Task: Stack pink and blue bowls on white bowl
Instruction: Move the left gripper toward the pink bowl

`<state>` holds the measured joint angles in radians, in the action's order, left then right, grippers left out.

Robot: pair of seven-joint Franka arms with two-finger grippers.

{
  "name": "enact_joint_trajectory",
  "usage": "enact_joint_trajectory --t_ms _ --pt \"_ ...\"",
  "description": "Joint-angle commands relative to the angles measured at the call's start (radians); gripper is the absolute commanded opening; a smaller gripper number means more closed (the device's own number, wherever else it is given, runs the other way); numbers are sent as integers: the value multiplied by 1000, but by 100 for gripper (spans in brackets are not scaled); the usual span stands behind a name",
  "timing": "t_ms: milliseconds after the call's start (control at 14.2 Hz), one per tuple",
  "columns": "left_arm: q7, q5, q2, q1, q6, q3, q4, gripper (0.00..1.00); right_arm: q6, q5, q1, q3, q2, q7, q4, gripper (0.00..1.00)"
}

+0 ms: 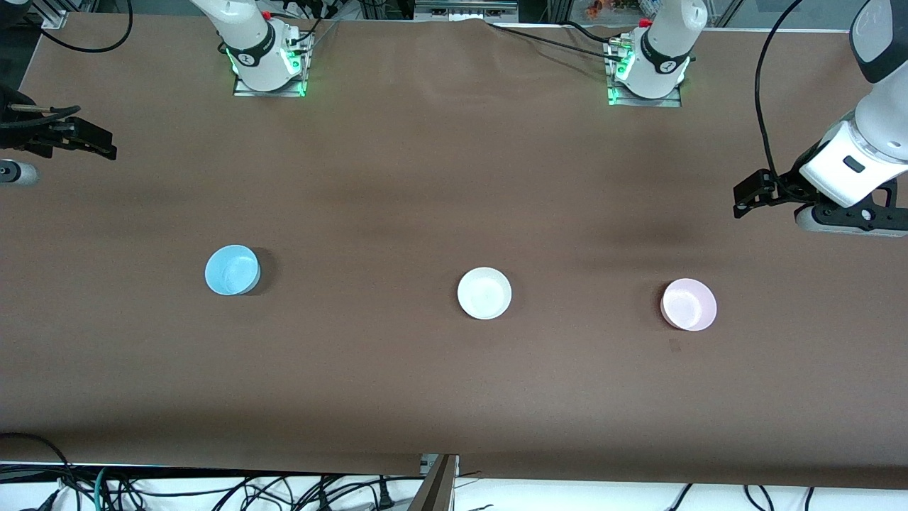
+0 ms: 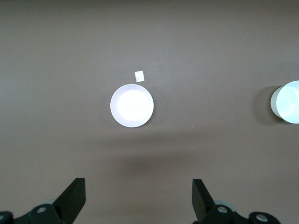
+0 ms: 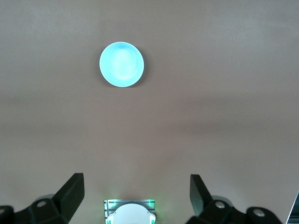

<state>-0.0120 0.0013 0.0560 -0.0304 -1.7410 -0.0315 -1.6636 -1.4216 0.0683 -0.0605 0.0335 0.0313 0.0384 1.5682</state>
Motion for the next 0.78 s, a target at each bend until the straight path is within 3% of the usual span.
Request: enact_joint_trajectory --t_ms 0,211,493,705 --pt "-19 22 10 -3 26 -2 31 100 7 -19 -5 0 7 -3 -20 100" --pt "-17 22 19 -6 17 2 35 100 7 -19 -7 -1 7 -3 -20 100" --pt "-28 54 194 4 15 4 189 100 0 -19 -9 -1 19 -2 -33 100" --pt "-16 60 290 46 -90 10 179 100 -8 -34 -5 -1 36 -15 -34 100"
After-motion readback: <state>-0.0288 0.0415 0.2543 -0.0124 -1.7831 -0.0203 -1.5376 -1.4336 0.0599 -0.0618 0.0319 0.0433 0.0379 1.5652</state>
